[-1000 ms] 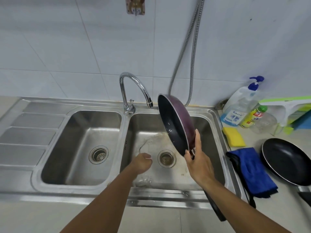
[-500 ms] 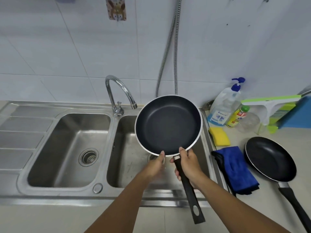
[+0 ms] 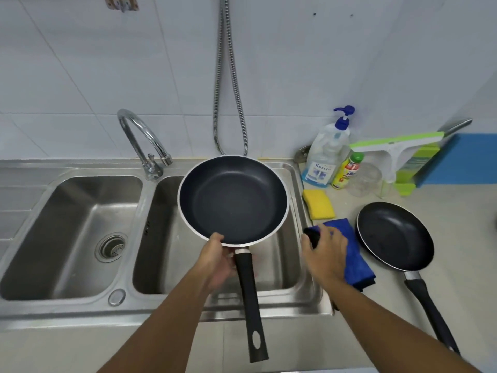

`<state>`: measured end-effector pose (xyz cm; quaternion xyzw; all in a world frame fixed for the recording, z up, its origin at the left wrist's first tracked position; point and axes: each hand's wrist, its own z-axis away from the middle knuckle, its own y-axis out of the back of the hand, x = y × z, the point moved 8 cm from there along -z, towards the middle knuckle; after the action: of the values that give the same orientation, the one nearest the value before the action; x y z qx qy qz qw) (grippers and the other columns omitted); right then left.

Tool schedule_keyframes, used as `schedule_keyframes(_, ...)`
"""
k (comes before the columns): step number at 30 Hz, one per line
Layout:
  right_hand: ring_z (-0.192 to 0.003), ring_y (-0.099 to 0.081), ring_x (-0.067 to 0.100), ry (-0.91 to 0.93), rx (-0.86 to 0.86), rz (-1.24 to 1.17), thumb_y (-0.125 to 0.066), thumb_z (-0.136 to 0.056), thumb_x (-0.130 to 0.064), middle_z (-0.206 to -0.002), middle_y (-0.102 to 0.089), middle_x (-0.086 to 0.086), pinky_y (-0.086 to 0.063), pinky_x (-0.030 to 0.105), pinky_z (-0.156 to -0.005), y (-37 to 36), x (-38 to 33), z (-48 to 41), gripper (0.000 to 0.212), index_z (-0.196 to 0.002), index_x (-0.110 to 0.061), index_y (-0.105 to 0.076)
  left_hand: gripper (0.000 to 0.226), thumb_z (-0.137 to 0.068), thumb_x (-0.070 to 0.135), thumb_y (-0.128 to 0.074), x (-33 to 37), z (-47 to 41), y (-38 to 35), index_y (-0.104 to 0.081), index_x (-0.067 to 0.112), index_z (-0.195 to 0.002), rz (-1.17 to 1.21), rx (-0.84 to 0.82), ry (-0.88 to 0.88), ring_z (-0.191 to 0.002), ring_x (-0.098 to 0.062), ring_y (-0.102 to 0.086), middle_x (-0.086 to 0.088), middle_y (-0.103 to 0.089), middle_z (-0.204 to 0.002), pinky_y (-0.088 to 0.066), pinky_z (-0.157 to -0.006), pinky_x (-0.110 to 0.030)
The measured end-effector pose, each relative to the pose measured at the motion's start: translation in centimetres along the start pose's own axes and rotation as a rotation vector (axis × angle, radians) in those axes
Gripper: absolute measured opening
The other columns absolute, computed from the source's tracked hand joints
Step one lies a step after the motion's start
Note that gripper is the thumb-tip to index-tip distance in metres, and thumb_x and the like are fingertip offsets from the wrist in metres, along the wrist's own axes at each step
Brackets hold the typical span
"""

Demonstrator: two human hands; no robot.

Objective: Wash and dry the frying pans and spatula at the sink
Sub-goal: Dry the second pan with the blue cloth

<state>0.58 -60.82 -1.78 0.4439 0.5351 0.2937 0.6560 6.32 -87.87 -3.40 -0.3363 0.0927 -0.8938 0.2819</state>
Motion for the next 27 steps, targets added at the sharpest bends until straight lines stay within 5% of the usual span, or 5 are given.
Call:
schedule_keyframes(5,-0.156,-0.002,0.039,0.035,-0.262,0.445,-0.033,-0.090,-0.081,-0.170,0.007,0.016,-0.008,0.055,-0.123,-3.8,6.7,-2.4,0.101,-0.163,-0.024,0.008,0.047,-0.096,0.015,-0.040,-1.8,-0.2,0.8,-0.045,-0.002,-0.140,0.010,0.008,0.020,-0.080,-0.041,-0.060,-0.025,-0.053,-0.104,-0.055,-0.065,-0.052)
schedule_keyframes(9,-0.144,-0.035,0.034,0.211,-0.123,0.433,-0.058,-0.098,-0.045,-0.167,-0.027,0.010,-0.036,0.047,-0.113,-3.9,4.2,0.5,0.079,-0.163,-0.024,-0.018,0.037,-0.095,0.003,-0.050,-2.3,0.1,1.1,-0.039,0.023,-0.124,0.024,0.084,-0.033,-0.064,-0.036,-0.057,-0.025,-0.052,-0.104,-0.054,-0.061,-0.049)
schedule_keyframes(14,-0.106,-0.058,0.032,0.013,0.102,-0.378,-0.060,-0.085,0.009,-0.118,-0.067,0.012,-0.045,0.037,-0.095,0.1,1.5,0.0,0.060,-0.141,-0.014,-0.057,0.034,-0.093,0.000,-0.045,-2.5,0.7,2.9,-0.046,0.019,-0.121,-0.072,0.175,-0.050,-0.051,-0.029,-0.055,-0.019,-0.059,-0.078,-0.043,-0.046,-0.030)
schedule_keyframes(20,-0.125,-0.053,0.017,0.152,0.094,-0.731,-0.068,-0.092,-0.013,-0.135,-0.060,0.003,-0.037,0.020,-0.108,2.1,-11.4,-4.3,0.050,-0.140,-0.012,-0.056,0.023,-0.094,0.003,-0.050,-1.8,1.8,2.5,-0.054,0.009,-0.116,-0.288,0.131,-0.161,-0.056,-0.034,-0.057,-0.024,-0.063,-0.075,-0.040,-0.043,-0.031)
schedule_keyframes(27,-0.158,-0.006,0.017,0.724,-0.425,-0.225,-0.031,-0.101,-0.057,-0.171,-0.010,-0.012,-0.009,0.042,-0.123,-7.3,-20.1,1.5,0.047,-0.141,-0.051,-0.053,0.031,-0.087,-0.006,-0.055,-0.6,2.9,2.2,-0.054,0.011,-0.113,-0.393,0.028,-0.224,-0.058,-0.035,-0.055,-0.024,-0.059,-0.074,-0.039,-0.042,-0.028)
